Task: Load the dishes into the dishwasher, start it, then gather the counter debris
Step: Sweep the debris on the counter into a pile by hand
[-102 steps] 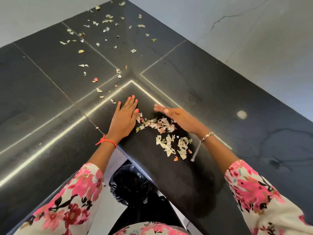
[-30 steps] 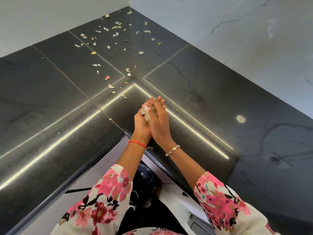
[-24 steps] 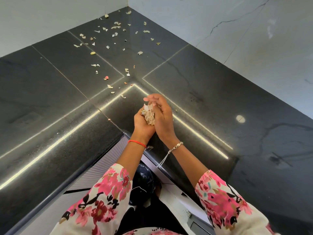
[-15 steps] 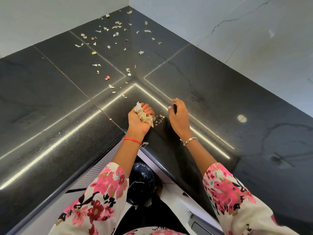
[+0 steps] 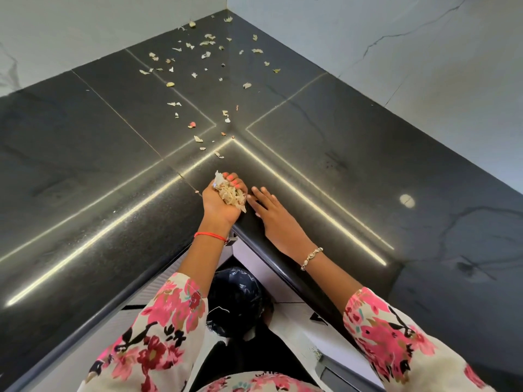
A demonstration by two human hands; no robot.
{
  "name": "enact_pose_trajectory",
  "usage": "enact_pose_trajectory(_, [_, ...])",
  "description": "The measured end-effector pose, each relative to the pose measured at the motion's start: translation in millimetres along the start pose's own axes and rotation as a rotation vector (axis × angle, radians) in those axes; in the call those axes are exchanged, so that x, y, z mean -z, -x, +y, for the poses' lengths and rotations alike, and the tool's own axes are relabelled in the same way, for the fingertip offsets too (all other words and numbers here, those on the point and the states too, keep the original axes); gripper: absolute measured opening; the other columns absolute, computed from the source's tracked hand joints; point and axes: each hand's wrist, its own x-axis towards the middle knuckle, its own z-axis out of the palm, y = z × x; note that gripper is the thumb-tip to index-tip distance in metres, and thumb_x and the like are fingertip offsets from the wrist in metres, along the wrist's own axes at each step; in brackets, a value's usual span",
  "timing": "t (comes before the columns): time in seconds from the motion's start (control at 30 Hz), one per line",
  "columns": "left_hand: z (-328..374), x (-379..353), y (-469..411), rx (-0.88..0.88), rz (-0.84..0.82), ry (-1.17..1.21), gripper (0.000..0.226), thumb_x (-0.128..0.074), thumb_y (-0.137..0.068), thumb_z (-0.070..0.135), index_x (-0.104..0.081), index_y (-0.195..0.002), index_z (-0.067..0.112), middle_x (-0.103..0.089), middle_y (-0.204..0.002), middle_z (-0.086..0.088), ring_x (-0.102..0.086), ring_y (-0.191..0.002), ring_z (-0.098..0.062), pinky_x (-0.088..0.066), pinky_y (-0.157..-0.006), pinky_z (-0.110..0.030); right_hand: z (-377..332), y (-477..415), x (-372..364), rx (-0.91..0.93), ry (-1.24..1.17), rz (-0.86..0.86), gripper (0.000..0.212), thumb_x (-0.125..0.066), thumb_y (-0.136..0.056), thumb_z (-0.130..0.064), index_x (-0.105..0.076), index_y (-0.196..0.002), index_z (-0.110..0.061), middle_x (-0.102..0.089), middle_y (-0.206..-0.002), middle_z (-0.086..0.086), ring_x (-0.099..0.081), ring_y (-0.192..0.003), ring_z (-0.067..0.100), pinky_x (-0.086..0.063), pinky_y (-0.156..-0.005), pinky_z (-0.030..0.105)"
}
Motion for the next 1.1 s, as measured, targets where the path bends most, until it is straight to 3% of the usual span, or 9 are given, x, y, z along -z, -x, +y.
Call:
enact_pose_trajectory(0.17, [0.5,2.9,7.1,0.020,-0.026,0.000,0.041,-0.038,-0.085,0.019,-0.054,-0.049,0.008,-0.049,-0.052,-0.002,-0.046,-0.039,-0.013,-0.042,-0.043,-0.014,10.5,18.6,13.7,0.093,0.065,0.124,0.045,-0.047,-0.083,0.013,-0.053,-0.126,0.005,-0.051,-0.134,0.016,-0.048,-0.127,0.029,-0.036,-0.108,0.033])
enact_pose_trajectory(0.23, [0.1,5.3,7.5,0.038,-0.009,0.028,0.046,-0.033,-0.092,0.020,-0.054,-0.052,0.008,-0.050,-0.054,-0.004,-0.048,-0.040,-0.014,-0.044,-0.043,-0.016,8.3,17.8,12.9,0.104,0.144,0.117,0.029,-0.055,-0.080,0.010,-0.063,-0.107,0.007,-0.063,-0.109,0.016,-0.060,-0.102,0.032,-0.055,-0.084,0.040])
enact_pose_trajectory(0.33, [-1.9,7.6,10.3,0.055,0.016,0.034,0.042,-0.031,-0.094,0.021,-0.052,-0.060,0.009,-0.053,-0.056,-0.006,-0.051,-0.042,-0.017,-0.047,-0.044,-0.018,8.5,9.7,13.8,0.076,0.198,0.151,0.016,-0.073,-0.068,0.005,-0.066,-0.078,-0.005,-0.060,-0.083,0.006,-0.059,-0.079,0.021,-0.054,-0.058,0.028])
enact_pose_trajectory(0.4, [-4.6,6.9,14.5,0.057,0.019,0.029,0.035,-0.031,-0.094,0.019,-0.051,-0.067,0.010,-0.056,-0.057,-0.007,-0.055,-0.044,-0.018,-0.050,-0.046,-0.020,11.6,1.3,18.1,-0.010,0.152,0.225,0.011,-0.071,-0.070,0.004,-0.066,-0.072,-0.006,-0.062,-0.079,0.007,-0.059,-0.078,0.022,-0.051,-0.064,0.027])
enact_pose_trajectory(0.53, [-9.2,5.7,18.8,0.038,0.050,-0.004,0.033,-0.031,-0.096,0.019,-0.054,-0.075,0.007,-0.063,-0.062,-0.012,-0.064,-0.053,-0.024,-0.057,-0.055,-0.027,-2.0,-13.7,46.0,-0.480,-0.636,0.503,0.012,-0.065,-0.079,0.001,-0.074,-0.086,0.000,-0.072,-0.083,0.011,-0.062,-0.066,0.000,-0.046,-0.068,0.013])
enact_pose_trajectory(0.63, [-13.1,6.1,20.1,0.032,0.057,-0.053,0.033,-0.032,-0.098,0.021,-0.057,-0.082,0.007,-0.068,-0.074,-0.017,-0.069,-0.065,-0.028,-0.058,-0.065,-0.036,-21.6,-19.5,62.2,-0.466,-0.890,0.549,0.012,-0.070,-0.078,-0.004,-0.074,-0.089,-0.004,-0.072,-0.080,0.004,-0.064,-0.068,0.004,-0.051,-0.071,0.017])
enact_pose_trajectory(0.83, [-18.6,5.4,21.9,0.072,0.050,-0.084,0.042,-0.031,-0.096,0.016,-0.066,-0.078,0.003,-0.070,-0.075,-0.017,-0.070,-0.066,-0.027,-0.058,-0.059,-0.037,-56.8,-21.0,56.6,-0.143,-0.597,0.401,0.019,-0.056,-0.087,0.002,-0.071,-0.099,0.000,-0.071,-0.097,0.015,-0.064,-0.087,0.012,-0.040,-0.077,-0.001])
enact_pose_trajectory(0.93, [-18.3,6.0,22.0,0.062,0.043,-0.054,0.046,-0.032,-0.096,0.014,-0.069,-0.074,0.001,-0.070,-0.077,-0.017,-0.071,-0.069,-0.027,-0.058,-0.062,-0.037,-60.2,-20.1,52.0,-0.162,-0.593,0.322,0.028,-0.050,-0.090,0.002,-0.067,-0.111,-0.004,-0.069,-0.107,0.014,-0.063,-0.101,0.015,-0.046,-0.093,0.018])
enact_pose_trajectory(1.1, [-12.5,7.5,20.6,0.046,0.120,0.013,0.039,-0.031,-0.096,0.011,-0.064,-0.079,0.000,-0.067,-0.074,-0.015,-0.069,-0.065,-0.027,-0.058,-0.064,-0.035,-50.6,-15.8,70.8,-0.214,-0.773,0.602,0.024,-0.053,-0.085,0.009,-0.070,-0.101,0.001,-0.070,-0.105,0.010,-0.065,-0.089,0.011,-0.052,-0.078,0.015])
